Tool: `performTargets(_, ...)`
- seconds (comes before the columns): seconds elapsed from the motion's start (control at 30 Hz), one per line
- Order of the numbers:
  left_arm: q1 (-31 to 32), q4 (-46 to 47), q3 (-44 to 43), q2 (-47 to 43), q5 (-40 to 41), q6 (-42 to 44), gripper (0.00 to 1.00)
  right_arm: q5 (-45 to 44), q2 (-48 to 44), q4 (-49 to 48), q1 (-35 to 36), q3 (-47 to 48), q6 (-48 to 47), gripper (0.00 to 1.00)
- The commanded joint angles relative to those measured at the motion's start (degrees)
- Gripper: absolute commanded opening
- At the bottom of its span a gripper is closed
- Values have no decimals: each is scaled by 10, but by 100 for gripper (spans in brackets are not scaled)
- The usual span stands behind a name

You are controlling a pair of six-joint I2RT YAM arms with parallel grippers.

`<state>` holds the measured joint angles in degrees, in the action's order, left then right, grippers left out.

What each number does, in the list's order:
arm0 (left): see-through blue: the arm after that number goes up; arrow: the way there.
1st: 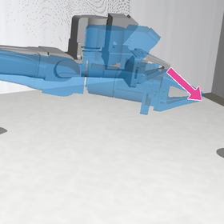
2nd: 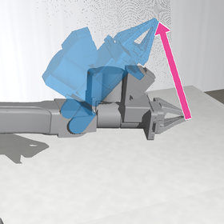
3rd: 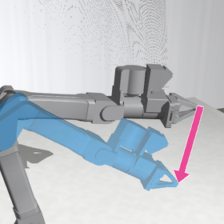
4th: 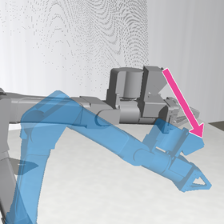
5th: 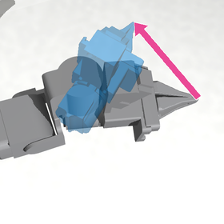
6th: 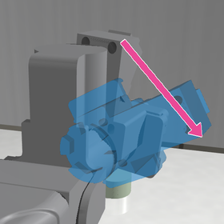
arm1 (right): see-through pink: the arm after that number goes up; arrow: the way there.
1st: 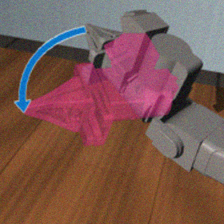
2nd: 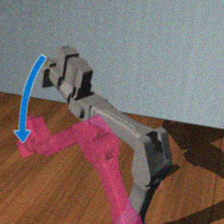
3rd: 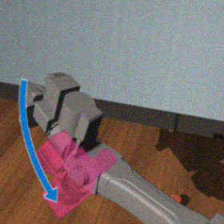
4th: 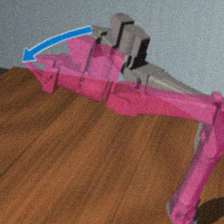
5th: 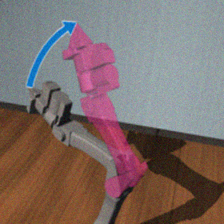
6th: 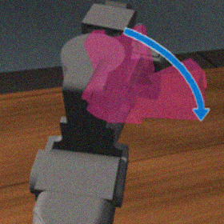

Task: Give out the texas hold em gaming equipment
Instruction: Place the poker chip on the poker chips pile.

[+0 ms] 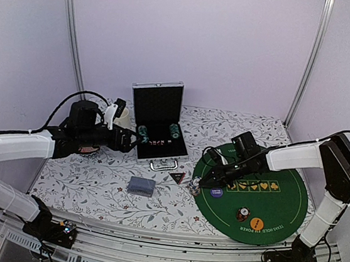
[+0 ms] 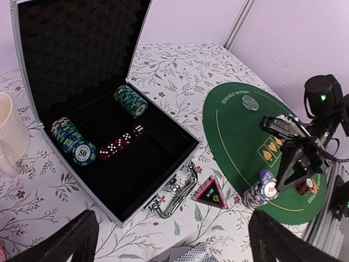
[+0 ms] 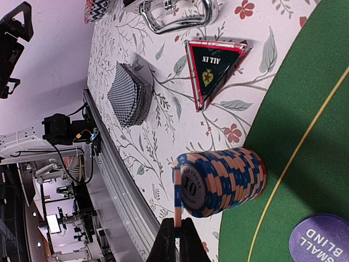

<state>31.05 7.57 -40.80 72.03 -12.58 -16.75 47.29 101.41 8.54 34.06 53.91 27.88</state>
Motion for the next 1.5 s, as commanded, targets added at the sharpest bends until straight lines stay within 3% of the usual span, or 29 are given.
performTargets(0.0,-7,-11,-11,7,-2,9,98,4,10,-1,-4,10,2,3)
performTargets(0.43,-7,-12,-12,7,-2,11,98,-28,4,38,-9,20,-11,18)
performTargets(0.7,-7,-10,-15,9,-5,12,98,-54,0,78,-9,38,-31,34)
performTargets(0.8,-8,-10,-16,10,-6,14,98,-71,-2,96,-8,46,-35,49)
performTargets(0.93,-7,-11,-18,12,-9,16,98,-175,-6,171,14,89,-48,83)
performTargets(0.97,-8,-11,-19,12,-9,17,98,-206,-4,194,23,105,-52,96)
performTargets(1.0,-7,-11,-20,13,-9,17,98,-236,-3,214,36,126,-55,99)
performTargets(1.2,-7,-10,-23,19,-14,18,98,-398,24,309,90,214,-46,99)
performTargets(1.47,-7,-14,-23,21,-20,20,98,-483,115,394,140,312,-46,99)
